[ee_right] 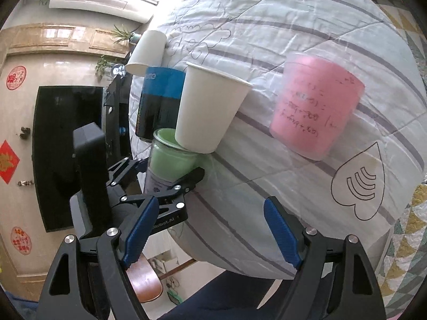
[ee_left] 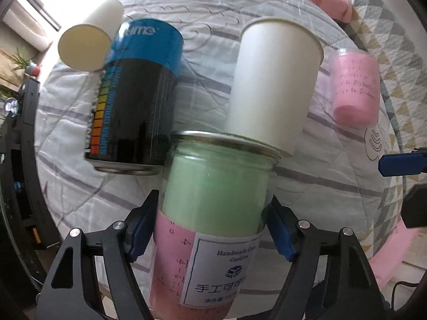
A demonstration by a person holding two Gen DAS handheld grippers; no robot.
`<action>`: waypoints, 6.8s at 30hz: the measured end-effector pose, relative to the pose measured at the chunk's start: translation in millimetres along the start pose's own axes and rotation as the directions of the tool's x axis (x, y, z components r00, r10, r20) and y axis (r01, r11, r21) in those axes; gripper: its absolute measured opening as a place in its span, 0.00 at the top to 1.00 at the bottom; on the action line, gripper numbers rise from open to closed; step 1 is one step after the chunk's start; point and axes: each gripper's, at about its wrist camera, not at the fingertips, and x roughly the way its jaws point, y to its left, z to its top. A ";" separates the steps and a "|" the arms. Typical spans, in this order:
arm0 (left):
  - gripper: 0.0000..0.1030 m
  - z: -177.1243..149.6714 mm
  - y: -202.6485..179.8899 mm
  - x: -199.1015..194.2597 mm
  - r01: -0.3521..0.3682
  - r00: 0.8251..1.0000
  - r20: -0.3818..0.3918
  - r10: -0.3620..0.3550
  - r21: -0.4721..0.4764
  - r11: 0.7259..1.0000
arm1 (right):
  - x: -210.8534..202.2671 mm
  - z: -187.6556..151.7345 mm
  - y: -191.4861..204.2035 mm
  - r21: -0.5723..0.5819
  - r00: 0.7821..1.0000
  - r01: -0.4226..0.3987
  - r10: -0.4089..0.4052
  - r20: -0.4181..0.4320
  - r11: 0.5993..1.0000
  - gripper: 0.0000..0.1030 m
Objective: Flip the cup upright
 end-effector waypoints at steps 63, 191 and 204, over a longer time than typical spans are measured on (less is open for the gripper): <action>0.16 -103.9 -29.2 -87.9 0.083 0.895 0.433 0.110 -0.403 0.912 | -21.5 -67.5 14.8 -0.286 0.987 0.153 -0.131 0.096 0.946 0.20; 0.00 -148.0 -161.8 -208.6 -0.160 0.723 0.505 0.471 -0.541 0.826 | -166.2 -141.9 33.7 -0.406 0.736 0.517 -0.150 0.660 0.754 0.20; 0.00 -157.0 -164.1 -208.1 -0.163 0.718 0.506 0.478 -0.545 0.822 | -163.1 -150.1 32.9 -0.414 0.744 0.516 -0.153 0.651 0.749 0.20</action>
